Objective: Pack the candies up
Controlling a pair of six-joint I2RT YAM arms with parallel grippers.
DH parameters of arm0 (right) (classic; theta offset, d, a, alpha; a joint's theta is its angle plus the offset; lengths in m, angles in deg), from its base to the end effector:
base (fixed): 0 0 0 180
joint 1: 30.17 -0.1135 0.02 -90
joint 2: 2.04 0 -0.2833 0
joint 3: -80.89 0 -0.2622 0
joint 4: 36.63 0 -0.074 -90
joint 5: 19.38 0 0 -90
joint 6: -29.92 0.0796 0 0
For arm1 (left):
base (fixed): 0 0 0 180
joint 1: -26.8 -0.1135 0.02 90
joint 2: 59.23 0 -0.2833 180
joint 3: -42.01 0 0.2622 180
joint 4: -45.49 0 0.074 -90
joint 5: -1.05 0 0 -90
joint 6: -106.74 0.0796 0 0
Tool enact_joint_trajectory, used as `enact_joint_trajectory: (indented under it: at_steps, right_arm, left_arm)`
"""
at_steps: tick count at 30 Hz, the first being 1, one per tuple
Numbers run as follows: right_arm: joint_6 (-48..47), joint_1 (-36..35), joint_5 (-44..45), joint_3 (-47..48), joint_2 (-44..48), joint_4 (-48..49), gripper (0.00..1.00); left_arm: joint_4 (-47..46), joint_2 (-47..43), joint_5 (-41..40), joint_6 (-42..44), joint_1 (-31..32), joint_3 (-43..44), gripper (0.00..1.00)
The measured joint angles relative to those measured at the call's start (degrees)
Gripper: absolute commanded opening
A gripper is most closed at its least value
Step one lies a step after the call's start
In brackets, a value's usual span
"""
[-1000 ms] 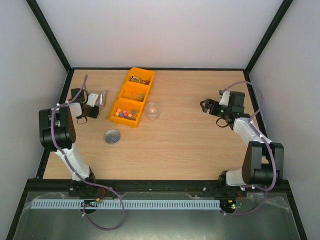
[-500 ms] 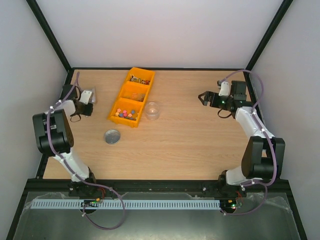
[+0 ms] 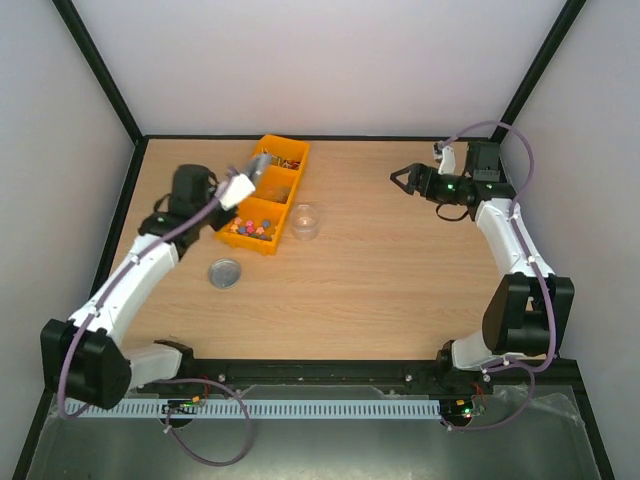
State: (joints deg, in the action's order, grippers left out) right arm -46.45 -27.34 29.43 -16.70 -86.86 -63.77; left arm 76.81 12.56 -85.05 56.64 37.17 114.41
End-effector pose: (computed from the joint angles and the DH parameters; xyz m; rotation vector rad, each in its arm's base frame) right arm 0.3750 0.0339 0.3186 -0.1477 2.0507 0.8615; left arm 0.3193 -0.0639 0.3071 0.9350 1.8964 0.2370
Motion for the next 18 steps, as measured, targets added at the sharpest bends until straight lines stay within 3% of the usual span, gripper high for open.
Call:
enact_joint_trajectory:
  at_steps: [7,13,18]
  right_arm:
    - [1.03,-3.67,-3.02,2.29,-0.48,-5.7,0.85]
    - [1.01,-11.06,-3.56,2.29,-0.7,-8.31,0.76]
    - [1.55,-17.7,-3.89,1.7,-0.7,-8.15,0.58]
  left_arm:
    - [-0.44,-1.27,-18.86,7.85,23.23,-5.99,0.02]
    - [-0.83,0.55,-29.27,11.47,32.72,-6.01,0.02]
    - [-3.32,1.11,-35.3,14.23,39.1,-7.17,0.02]
